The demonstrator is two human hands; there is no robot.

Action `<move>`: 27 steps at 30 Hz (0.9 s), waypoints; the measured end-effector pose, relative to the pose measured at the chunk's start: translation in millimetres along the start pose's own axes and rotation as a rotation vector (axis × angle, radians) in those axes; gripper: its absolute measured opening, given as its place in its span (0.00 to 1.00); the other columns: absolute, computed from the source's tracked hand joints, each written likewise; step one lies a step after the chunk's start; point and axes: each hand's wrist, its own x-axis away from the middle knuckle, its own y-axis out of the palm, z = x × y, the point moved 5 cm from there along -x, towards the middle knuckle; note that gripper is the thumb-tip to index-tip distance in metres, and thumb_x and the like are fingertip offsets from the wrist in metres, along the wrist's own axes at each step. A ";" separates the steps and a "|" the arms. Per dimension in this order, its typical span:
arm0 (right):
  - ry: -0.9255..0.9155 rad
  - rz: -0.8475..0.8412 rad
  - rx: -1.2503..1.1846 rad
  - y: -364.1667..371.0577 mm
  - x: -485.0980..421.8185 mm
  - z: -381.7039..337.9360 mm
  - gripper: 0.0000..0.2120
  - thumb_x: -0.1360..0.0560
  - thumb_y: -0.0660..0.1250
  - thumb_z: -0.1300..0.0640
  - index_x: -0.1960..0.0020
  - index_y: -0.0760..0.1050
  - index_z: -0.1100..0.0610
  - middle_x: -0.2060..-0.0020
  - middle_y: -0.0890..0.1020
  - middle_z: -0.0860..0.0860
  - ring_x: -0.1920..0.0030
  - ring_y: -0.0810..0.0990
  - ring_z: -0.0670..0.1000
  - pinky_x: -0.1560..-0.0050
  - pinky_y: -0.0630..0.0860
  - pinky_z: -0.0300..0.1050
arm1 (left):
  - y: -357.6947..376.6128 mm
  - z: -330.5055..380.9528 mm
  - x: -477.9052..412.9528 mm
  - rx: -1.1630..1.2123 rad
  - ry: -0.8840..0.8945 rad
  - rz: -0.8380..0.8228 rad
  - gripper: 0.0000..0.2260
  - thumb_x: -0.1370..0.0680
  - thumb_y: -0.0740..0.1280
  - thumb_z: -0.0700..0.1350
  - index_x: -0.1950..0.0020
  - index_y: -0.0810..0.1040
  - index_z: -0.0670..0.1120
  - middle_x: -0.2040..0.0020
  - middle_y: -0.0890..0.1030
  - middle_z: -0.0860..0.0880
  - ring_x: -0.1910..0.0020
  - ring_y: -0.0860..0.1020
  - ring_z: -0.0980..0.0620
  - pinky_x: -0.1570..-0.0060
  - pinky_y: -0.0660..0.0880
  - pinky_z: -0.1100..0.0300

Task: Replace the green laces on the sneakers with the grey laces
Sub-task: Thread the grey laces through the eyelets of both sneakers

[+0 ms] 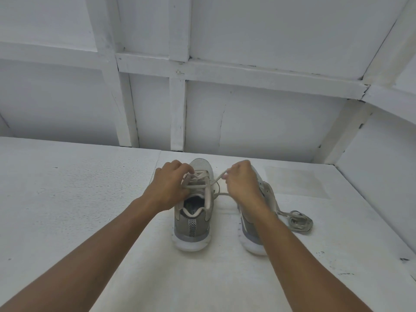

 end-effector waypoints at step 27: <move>-0.012 0.057 -0.176 -27.7 -1.5 -11.4 0.05 0.25 0.62 0.58 0.53 0.77 0.53 0.59 0.81 0.46 0.54 0.81 0.51 0.57 0.78 0.44 | 18.0 70.2 -52.0 -0.231 0.123 -0.390 0.13 0.22 0.60 0.48 0.46 0.79 0.42 0.42 0.76 0.44 0.35 0.66 0.44 0.43 0.65 0.50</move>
